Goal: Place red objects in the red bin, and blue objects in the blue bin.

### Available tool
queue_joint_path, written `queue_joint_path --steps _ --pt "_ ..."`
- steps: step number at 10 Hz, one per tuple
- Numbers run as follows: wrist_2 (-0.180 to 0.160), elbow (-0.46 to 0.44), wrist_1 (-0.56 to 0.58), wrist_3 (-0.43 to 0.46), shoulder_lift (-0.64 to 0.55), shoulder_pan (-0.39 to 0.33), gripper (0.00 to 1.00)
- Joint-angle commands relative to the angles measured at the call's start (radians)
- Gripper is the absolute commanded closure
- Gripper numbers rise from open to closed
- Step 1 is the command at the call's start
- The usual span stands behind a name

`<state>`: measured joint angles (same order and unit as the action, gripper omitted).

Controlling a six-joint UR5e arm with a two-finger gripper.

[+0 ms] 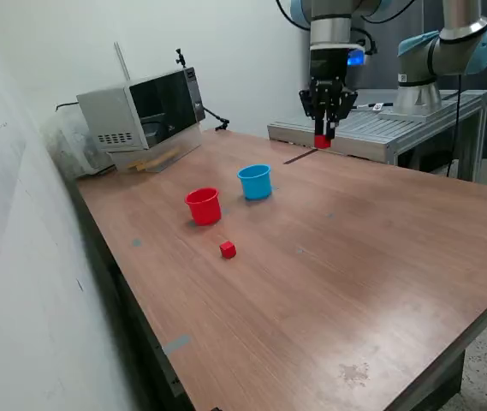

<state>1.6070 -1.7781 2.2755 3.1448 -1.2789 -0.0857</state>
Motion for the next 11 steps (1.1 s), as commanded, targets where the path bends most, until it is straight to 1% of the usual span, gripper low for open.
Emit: queue_joint_path --steps 1,2,4,5,8,10,11 --pt "0.001 0.000 -0.031 0.000 -0.089 0.000 1.00" --pt "0.001 0.011 -0.030 0.000 -0.080 0.007 1.00" --pt "0.001 0.121 -0.027 0.001 -0.006 0.021 1.00" --pt "-0.001 0.179 -0.027 0.000 0.047 0.073 1.00" --pt "-0.001 0.386 -0.024 0.000 0.231 0.159 1.00" --pt "0.001 0.472 -0.018 0.001 0.346 0.237 1.00" --pt "-0.001 0.483 0.002 0.001 0.386 0.268 1.00"
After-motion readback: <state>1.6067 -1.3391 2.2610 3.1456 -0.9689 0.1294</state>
